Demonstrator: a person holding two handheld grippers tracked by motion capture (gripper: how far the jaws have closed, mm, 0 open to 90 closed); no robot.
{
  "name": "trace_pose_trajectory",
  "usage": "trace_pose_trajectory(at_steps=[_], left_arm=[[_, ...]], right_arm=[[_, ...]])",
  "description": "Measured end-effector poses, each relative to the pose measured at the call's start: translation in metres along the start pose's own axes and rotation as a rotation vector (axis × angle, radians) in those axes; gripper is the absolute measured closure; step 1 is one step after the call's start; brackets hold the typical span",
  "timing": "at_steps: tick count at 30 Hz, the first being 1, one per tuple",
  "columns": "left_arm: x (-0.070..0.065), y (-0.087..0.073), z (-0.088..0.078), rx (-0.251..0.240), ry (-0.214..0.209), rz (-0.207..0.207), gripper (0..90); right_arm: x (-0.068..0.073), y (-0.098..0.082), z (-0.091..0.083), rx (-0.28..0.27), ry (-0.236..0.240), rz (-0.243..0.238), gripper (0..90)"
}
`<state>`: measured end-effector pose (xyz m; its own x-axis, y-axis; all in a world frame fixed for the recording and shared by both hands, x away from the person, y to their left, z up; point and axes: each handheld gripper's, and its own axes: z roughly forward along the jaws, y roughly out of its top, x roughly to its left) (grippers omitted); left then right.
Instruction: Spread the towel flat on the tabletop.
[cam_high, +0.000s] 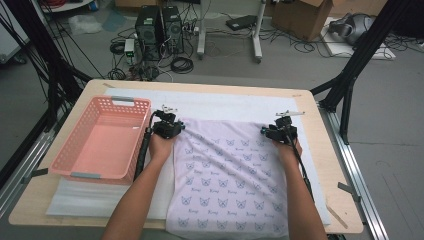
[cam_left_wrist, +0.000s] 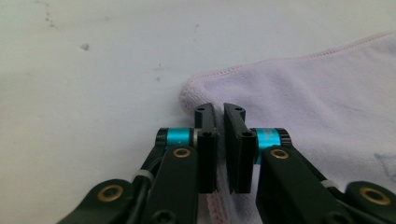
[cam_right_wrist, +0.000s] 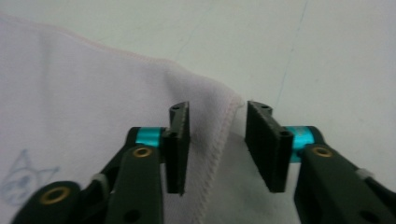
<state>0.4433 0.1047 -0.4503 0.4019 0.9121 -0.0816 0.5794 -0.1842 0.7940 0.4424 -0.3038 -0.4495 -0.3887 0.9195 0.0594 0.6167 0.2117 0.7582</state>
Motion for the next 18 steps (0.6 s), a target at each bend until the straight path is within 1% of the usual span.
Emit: trace_pose_trajectory(at_steps=[1, 2, 3, 4, 5, 6, 7, 8, 9, 10, 11, 12, 13, 14, 16, 17, 18], left_arm=[[-0.001, 0.000, 0.000, 0.000, 0.007, 0.007, 84.8], [-0.002, 0.001, 0.000, -0.006, 0.020, 0.008, 85.1], [-0.001, 0.002, -0.001, -0.022, 0.027, 0.003, 85.2], [-0.001, 0.003, -0.002, -0.045, 0.033, -0.009, 85.3], [-0.002, 0.004, -0.002, -0.068, 0.048, -0.013, 85.9], [-0.002, 0.005, -0.003, -0.096, 0.046, -0.010, 86.2], [-0.002, 0.006, -0.003, -0.115, 0.030, -0.015, 85.8], [-0.004, 0.006, -0.003, -0.121, 0.027, -0.025, 83.4], [-0.005, 0.006, -0.003, -0.116, 0.027, -0.034, 74.0], [-0.005, 0.006, -0.003, -0.101, 0.018, -0.039, 68.7], [-0.004, 0.005, -0.004, -0.087, 0.019, -0.043, 64.8], [-0.004, 0.005, -0.004, -0.071, 0.020, -0.053, 58.2], [-0.002, 0.005, -0.005, -0.057, 0.008, -0.070, 54.2], [-0.001, 0.004, -0.006, -0.035, -0.001, -0.078, 53.4], [0.000, 0.002, -0.007, 0.015, -0.020, -0.079, 49.0], [-0.001, 0.001, -0.007, 0.036, -0.027, -0.069, 48.9], [-0.001, 0.000, -0.007, 0.045, -0.026, -0.053, 49.3]], right_arm=[[-0.001, 0.001, 0.001, -0.006, 0.006, -0.002, 83.7], [-0.002, 0.002, 0.001, -0.011, 0.004, -0.016, 85.7], [-0.002, 0.003, 0.002, -0.011, -0.034, -0.029, 86.6], [-0.003, 0.004, 0.001, -0.033, -0.063, -0.030, 87.2], [-0.004, 0.005, -0.002, -0.076, -0.090, -0.017, 87.4], [-0.005, 0.006, -0.004, -0.107, -0.128, -0.006, 87.6], [-0.007, 0.006, -0.006, -0.122, -0.166, -0.013, 87.6], [-0.008, 0.006, -0.007, -0.130, -0.201, -0.017, 87.5], [-0.010, 0.006, -0.008, -0.139, -0.222, -0.002, 87.1], [-0.012, 0.004, -0.007, -0.134, -0.222, 0.016, 84.8], [-0.015, 0.003, -0.005, -0.115, -0.207, 0.040, 74.0], [-0.017, 0.001, -0.004, -0.100, -0.213, 0.055, 64.4], [-0.019, 0.000, -0.005, -0.098, -0.216, 0.080, 61.5], [-0.021, -0.001, -0.006, -0.099, -0.200, 0.107, 60.8], [-0.022, -0.002, -0.011, -0.107, -0.191, 0.110, 60.2], [-0.022, -0.001, -0.013, -0.113, -0.181, 0.105, 60.0], [-0.021, -0.001, -0.015, -0.114, -0.165, 0.110, 59.8]])
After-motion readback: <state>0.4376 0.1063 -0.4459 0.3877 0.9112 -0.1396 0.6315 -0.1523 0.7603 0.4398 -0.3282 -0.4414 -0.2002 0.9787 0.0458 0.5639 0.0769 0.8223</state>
